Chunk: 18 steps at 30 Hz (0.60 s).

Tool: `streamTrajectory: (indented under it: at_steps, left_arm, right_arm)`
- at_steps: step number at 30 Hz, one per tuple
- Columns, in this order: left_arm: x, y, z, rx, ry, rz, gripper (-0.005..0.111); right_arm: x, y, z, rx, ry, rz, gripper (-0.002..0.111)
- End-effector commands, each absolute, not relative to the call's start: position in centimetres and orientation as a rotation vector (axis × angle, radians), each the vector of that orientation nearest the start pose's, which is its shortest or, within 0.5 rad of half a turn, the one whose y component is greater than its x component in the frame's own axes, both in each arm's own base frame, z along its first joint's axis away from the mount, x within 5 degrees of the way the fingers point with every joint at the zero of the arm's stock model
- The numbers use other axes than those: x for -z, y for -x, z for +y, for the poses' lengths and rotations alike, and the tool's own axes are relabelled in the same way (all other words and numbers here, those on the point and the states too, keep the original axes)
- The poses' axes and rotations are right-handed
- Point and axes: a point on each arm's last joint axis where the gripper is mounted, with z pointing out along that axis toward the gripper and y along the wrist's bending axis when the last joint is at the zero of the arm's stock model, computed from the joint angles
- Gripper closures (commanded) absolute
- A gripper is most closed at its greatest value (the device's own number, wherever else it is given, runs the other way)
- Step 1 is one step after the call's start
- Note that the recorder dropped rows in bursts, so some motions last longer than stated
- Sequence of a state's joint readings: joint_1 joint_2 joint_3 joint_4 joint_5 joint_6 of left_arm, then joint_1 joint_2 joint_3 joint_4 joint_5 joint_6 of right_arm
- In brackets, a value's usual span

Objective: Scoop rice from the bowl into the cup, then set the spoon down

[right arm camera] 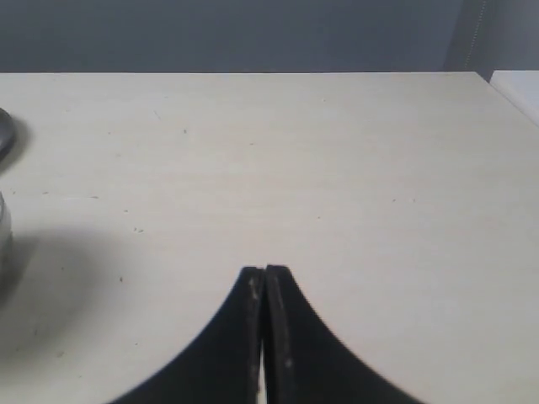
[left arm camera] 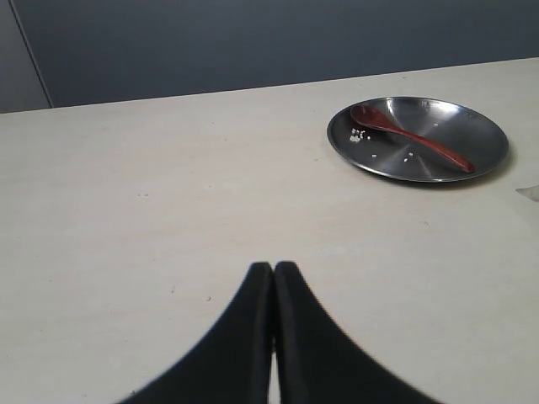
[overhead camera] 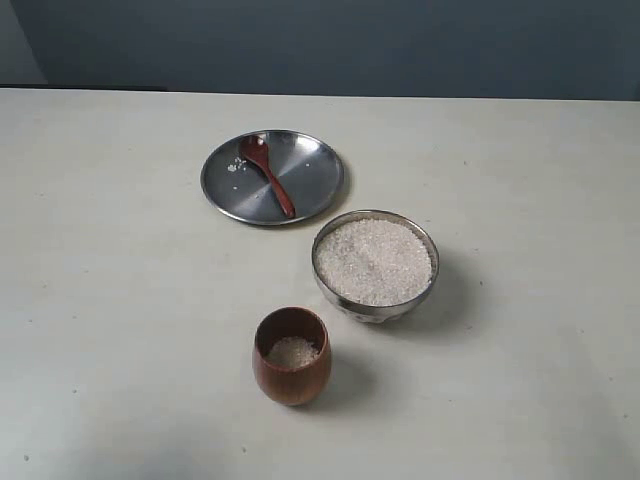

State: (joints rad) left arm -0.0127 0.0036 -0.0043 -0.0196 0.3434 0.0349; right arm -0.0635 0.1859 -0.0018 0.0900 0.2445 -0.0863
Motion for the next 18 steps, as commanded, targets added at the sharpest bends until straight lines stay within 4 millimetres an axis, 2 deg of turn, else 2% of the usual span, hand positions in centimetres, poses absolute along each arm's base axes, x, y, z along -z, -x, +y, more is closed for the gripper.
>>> streamTrajectory:
  at_steps: [1,18]
  left_arm:
    - [-18.31,-5.37,-0.12,0.004,-0.027,1.817,0.106]
    - [-18.31,-5.37,-0.12,0.004,-0.027,1.817,0.106]
  right_arm:
    - [-17.85,-6.63,-0.24,-0.057,-0.166,1.919,0.108]
    - [-17.75,-6.59,-0.15,-0.078,-0.178,1.931,0.108]
